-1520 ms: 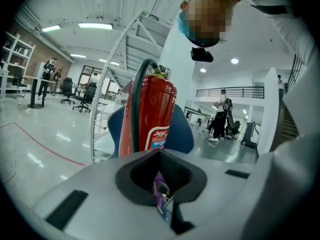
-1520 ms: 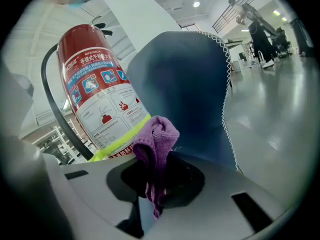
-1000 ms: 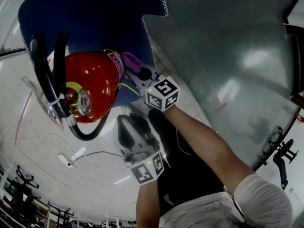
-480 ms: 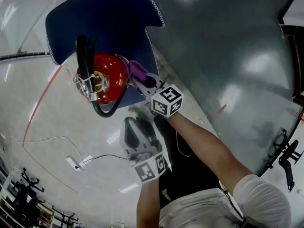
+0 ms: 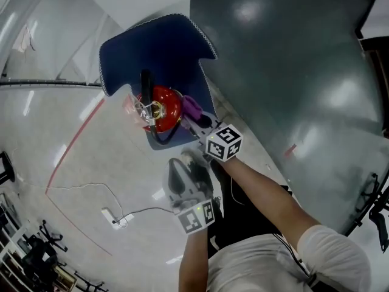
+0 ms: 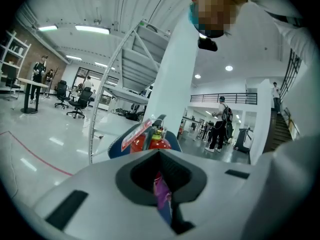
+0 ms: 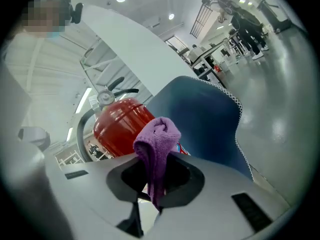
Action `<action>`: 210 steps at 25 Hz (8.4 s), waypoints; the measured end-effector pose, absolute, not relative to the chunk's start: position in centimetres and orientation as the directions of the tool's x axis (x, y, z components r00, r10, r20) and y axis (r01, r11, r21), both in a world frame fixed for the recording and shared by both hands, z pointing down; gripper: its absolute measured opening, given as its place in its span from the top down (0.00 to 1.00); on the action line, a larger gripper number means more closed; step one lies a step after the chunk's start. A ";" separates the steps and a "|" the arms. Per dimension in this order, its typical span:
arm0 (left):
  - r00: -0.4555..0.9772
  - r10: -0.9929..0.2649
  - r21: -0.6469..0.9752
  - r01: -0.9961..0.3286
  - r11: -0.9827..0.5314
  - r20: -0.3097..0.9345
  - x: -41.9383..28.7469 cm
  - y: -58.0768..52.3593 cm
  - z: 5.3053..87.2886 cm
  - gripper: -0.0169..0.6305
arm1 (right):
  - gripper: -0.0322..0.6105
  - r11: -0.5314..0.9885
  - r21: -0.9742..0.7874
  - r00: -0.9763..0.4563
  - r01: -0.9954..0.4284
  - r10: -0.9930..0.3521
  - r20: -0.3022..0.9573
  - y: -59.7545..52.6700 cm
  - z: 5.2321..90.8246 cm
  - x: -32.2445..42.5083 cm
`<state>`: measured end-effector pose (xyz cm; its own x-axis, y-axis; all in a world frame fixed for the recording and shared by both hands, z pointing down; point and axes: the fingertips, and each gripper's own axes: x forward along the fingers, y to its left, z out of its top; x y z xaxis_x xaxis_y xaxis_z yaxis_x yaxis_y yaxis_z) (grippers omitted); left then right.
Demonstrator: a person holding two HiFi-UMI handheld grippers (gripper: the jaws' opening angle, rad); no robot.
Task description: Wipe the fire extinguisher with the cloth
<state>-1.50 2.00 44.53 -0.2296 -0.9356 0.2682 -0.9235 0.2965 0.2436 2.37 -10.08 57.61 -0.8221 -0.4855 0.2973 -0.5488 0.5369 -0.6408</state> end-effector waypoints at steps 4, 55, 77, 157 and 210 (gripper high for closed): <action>-0.218 -0.940 0.244 -0.928 0.283 0.263 -1.7 2.3 43.3 0.97 | 0.87 0.531 -0.645 -0.817 -0.550 -0.501 0.284 -10.2 55.7 2.2; 0.064 -0.977 0.156 -0.987 -0.033 0.203 -4.6 1.8 35.3 0.97 | 0.87 0.701 -0.436 -0.821 -0.565 -0.530 0.212 -4.8 39.6 2.4; 0.646 -0.744 0.124 -0.763 -0.635 0.169 -9.8 14.3 33.2 0.97 | 0.87 0.271 -0.380 -0.352 -0.884 -0.922 0.163 15.1 36.2 -0.2; 0.849 -0.397 0.288 -0.500 -0.817 0.348 -17.1 -5.5 60.6 0.97 | 0.87 -0.466 -0.636 0.199 -0.615 -0.872 0.446 -4.5 81.5 -4.0; 0.853 -0.478 0.317 -0.522 -0.792 0.210 -23.1 -4.1 37.8 0.97 | 0.87 -0.268 -0.665 0.111 -0.697 -0.957 0.268 -4.1 48.6 -8.6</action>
